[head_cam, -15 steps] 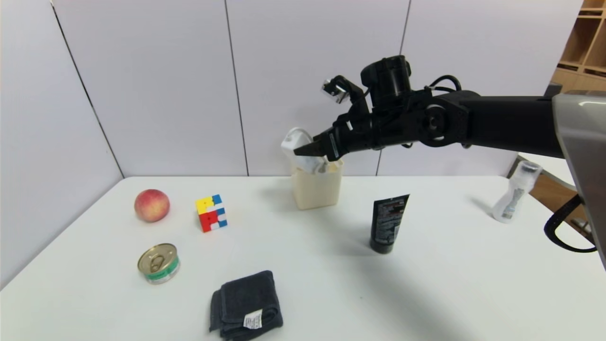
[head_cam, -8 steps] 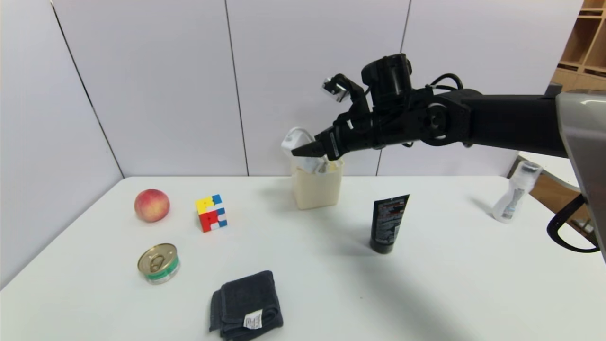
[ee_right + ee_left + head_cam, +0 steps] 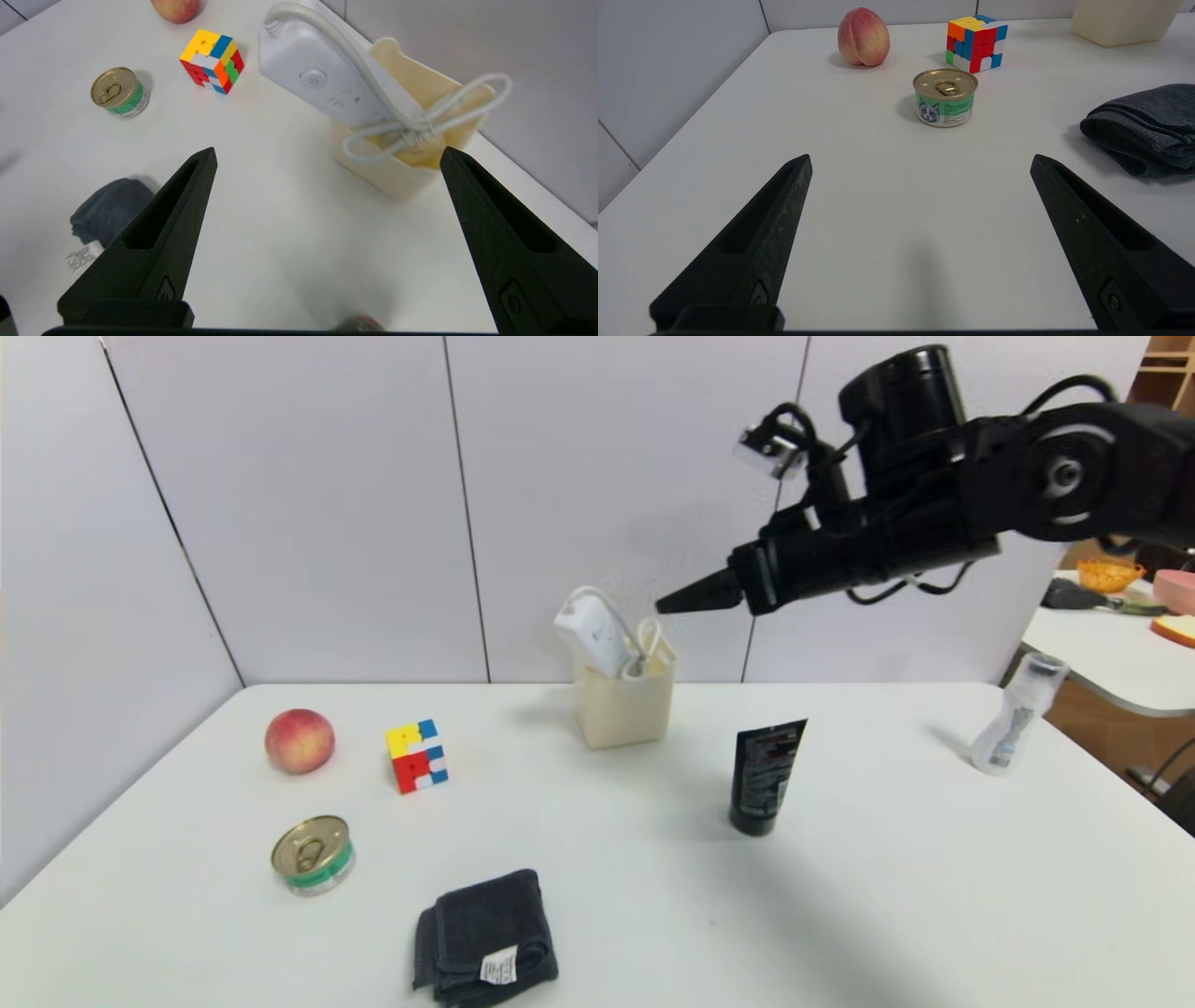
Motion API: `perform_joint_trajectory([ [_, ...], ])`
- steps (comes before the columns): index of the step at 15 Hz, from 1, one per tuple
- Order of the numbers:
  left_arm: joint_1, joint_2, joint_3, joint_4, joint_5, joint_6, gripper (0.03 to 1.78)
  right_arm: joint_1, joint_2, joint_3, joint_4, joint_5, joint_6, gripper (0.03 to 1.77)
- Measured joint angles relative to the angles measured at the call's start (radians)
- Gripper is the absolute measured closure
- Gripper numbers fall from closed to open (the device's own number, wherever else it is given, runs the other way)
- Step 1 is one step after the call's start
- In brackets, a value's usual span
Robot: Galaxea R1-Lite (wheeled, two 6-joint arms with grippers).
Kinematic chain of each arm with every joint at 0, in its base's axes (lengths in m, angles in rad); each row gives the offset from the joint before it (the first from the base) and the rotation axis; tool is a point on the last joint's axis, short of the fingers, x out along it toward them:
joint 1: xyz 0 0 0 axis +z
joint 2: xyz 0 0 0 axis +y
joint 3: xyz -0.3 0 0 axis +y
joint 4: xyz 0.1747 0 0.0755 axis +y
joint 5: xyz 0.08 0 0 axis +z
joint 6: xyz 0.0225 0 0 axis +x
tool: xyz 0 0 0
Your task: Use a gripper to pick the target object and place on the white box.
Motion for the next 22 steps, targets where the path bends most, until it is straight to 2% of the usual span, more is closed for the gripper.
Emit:
perform_joint_trajectory([
  [3, 0.000, 0.000, 0.000, 0.000, 0.000, 0.000, 0.12, -0.104, -0.171, 0.169, 0.013, 0.002, -0.004, 0.13],
  [8, 0.000, 0.000, 0.000, 0.000, 0.000, 0.000, 0.12, -0.311, -0.575, 0.586, 0.008, 0.003, -0.009, 0.11],
  [11, 0.000, 0.000, 0.000, 0.000, 0.000, 0.000, 0.12, -0.415, -0.874, 0.853, -0.034, -0.029, -0.009, 0.11],
  [14, 0.000, 0.000, 0.000, 0.000, 0.000, 0.000, 0.12, -0.471, -1.176, 1.116, -0.106, -0.139, -0.009, 0.11],
  [18, 0.000, 0.000, 0.000, 0.000, 0.000, 0.000, 0.12, -0.485, -1.515, 1.364, -0.163, -0.296, -0.016, 0.11],
  [19, 0.000, 0.000, 0.000, 0.000, 0.000, 0.000, 0.12, -0.483, -1.571, 1.409, -0.166, -0.339, -0.017, 0.11],
  [21, 0.000, 0.000, 0.000, 0.000, 0.000, 0.000, 0.12, -0.473, -1.637, 1.474, -0.192, -0.455, -0.018, 0.11],
  [22, 0.000, 0.000, 0.000, 0.000, 0.000, 0.000, 0.12, -0.449, -1.657, 1.494, -0.210, -0.488, -0.018, 0.11],
])
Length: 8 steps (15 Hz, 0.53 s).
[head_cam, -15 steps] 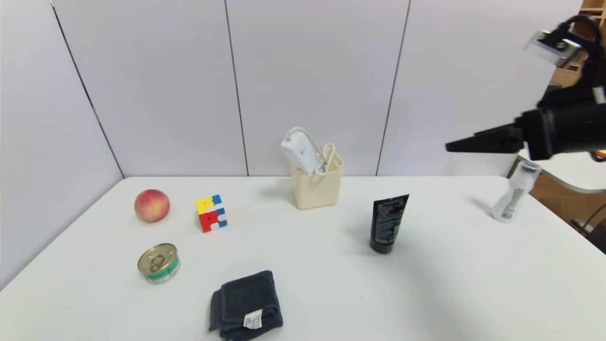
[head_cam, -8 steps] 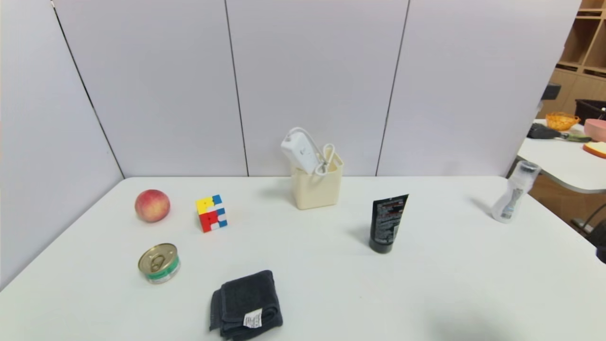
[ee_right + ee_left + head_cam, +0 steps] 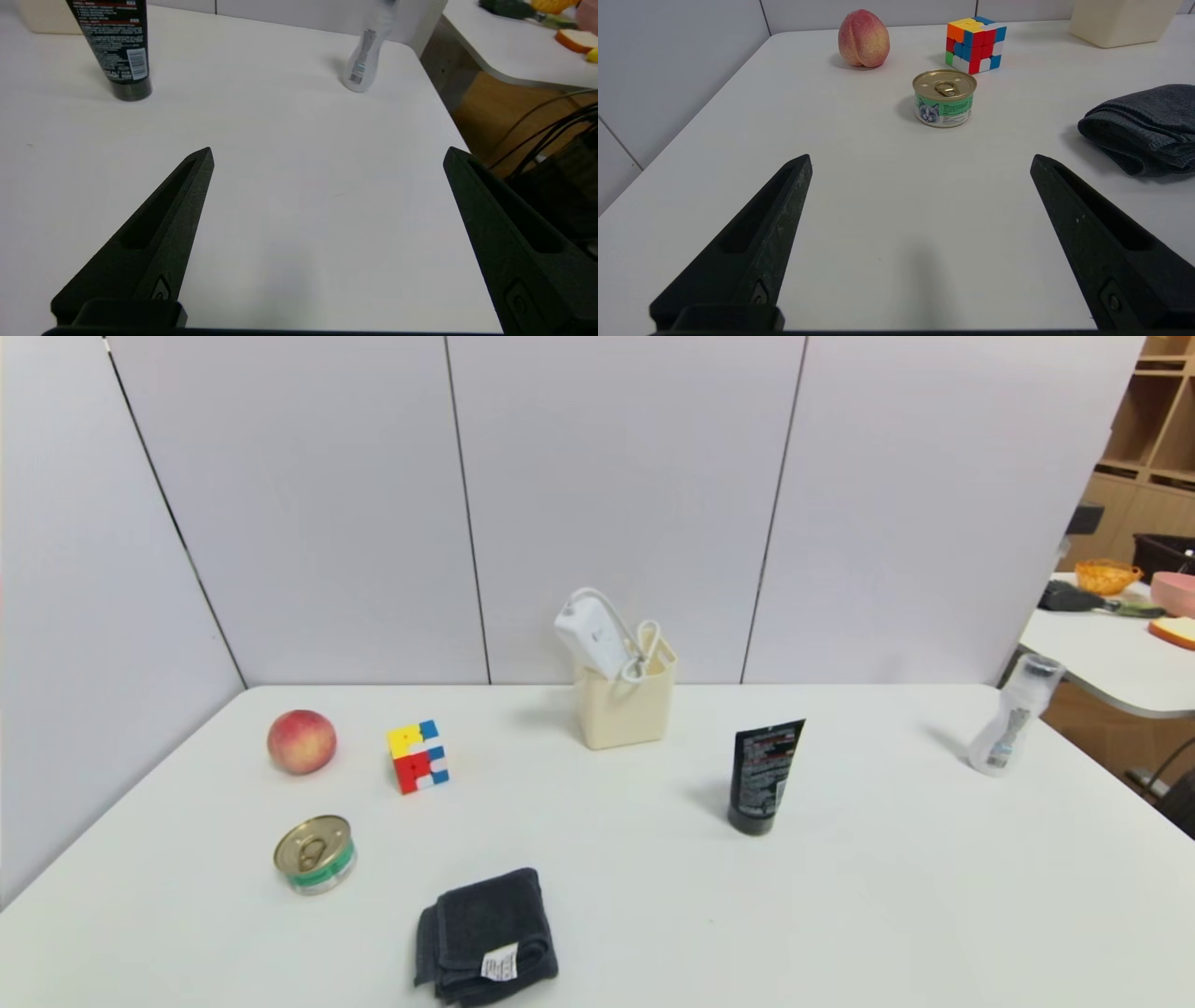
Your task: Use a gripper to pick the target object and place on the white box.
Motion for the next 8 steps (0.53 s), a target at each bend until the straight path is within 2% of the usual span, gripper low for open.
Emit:
perform_joint_trajectory([
  [1, 0.000, 0.000, 0.000, 0.000, 0.000, 0.000, 0.12, 0.020, -0.025, 0.026, -0.014, -0.020, -0.003, 0.11],
  [3, 0.000, 0.000, 0.000, 0.000, 0.000, 0.000, 0.12, 0.037, -0.088, 0.105, -0.053, -0.028, -0.032, 0.11],
  [5, 0.000, 0.000, 0.000, 0.000, 0.000, 0.000, 0.12, 0.045, -0.157, 0.187, -0.101, -0.027, -0.074, 0.11],
  [8, 0.000, 0.000, 0.000, 0.000, 0.000, 0.000, 0.12, 0.050, -0.253, 0.293, -0.133, -0.006, -0.089, 0.11],
])
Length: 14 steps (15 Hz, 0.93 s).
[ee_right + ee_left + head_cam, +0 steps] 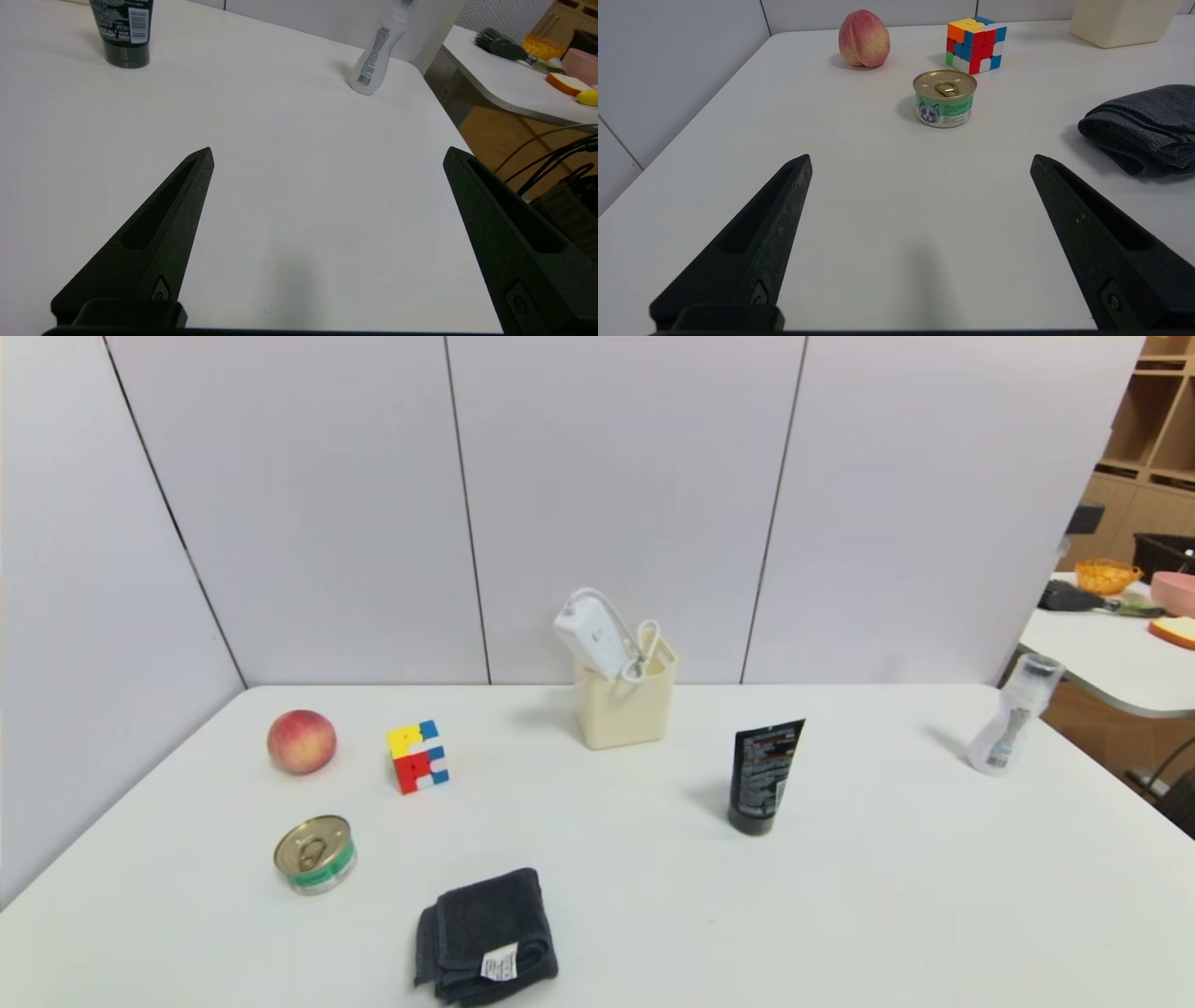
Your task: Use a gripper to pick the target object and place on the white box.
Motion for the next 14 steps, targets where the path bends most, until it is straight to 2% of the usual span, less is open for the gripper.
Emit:
perform_joint_trajectory([
  [3, 0.000, 0.000, 0.000, 0.001, 0.000, 0.000, 0.12, 0.001, -0.041, 0.040, -0.020, 0.037, 0.003, 0.11],
  [5, 0.000, 0.000, 0.000, 0.000, 0.000, 0.000, 0.12, 0.001, -0.051, 0.063, -0.082, 0.071, 0.006, 0.11],
  [8, 0.000, 0.000, 0.000, 0.000, 0.000, 0.000, 0.12, 0.002, -0.054, 0.080, -0.120, 0.079, 0.013, 0.11],
  [10, 0.000, 0.000, 0.000, 0.000, 0.000, 0.000, 0.12, 0.002, -0.054, 0.092, -0.124, 0.084, 0.061, 0.11],
  [12, 0.000, 0.000, 0.000, 0.000, 0.000, 0.000, 0.12, 0.003, -0.054, 0.106, -0.133, 0.081, 0.157, 0.11],
  [14, 0.000, 0.000, 0.000, 0.000, 0.000, 0.000, 0.12, 0.003, -0.054, 0.109, -0.131, 0.079, 0.181, 0.11],
])
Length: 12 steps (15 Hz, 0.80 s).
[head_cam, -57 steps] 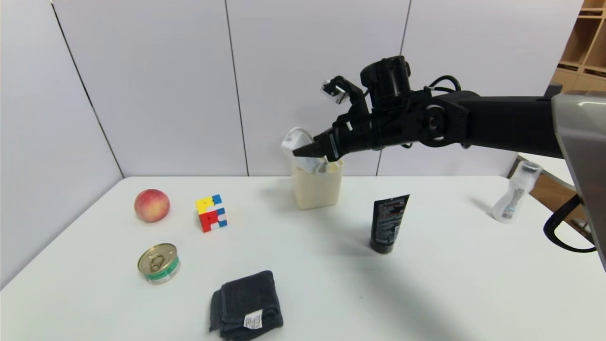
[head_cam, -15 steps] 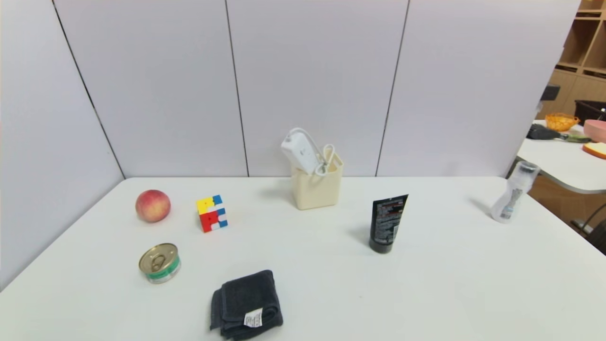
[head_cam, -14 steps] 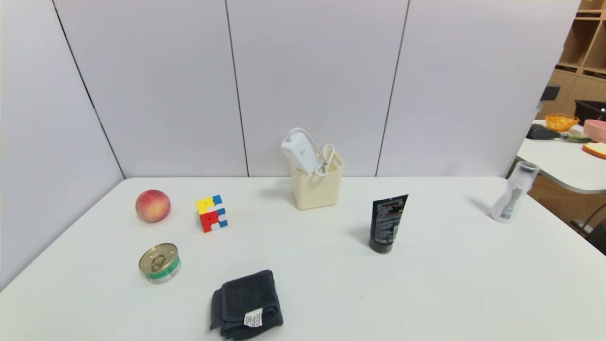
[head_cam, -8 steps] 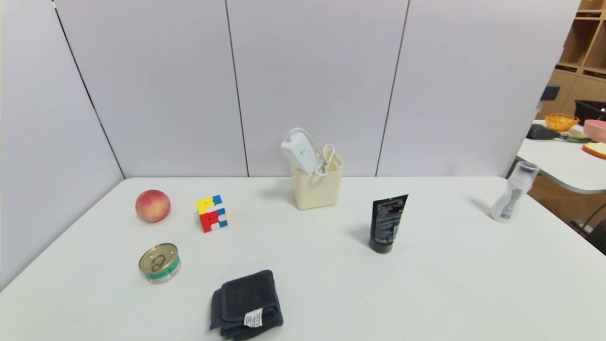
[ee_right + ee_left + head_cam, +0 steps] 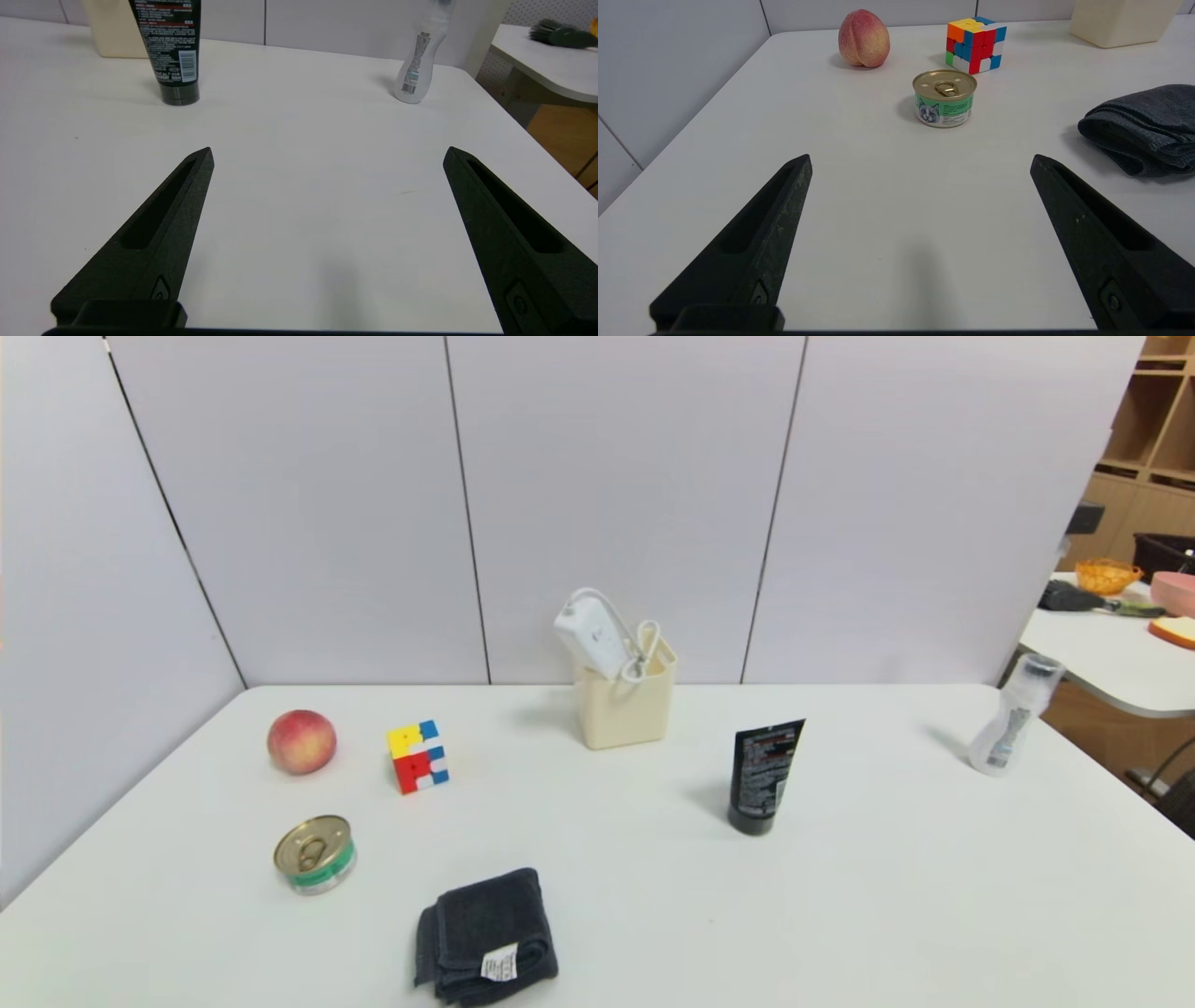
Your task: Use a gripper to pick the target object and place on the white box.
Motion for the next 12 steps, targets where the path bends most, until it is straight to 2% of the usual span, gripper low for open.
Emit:
perform_joint_trajectory([
  [12, 0.000, 0.000, 0.000, 0.000, 0.000, 0.000, 0.12, 0.000, 0.000, 0.002, -0.002, -0.003, 0.018, 0.11],
])
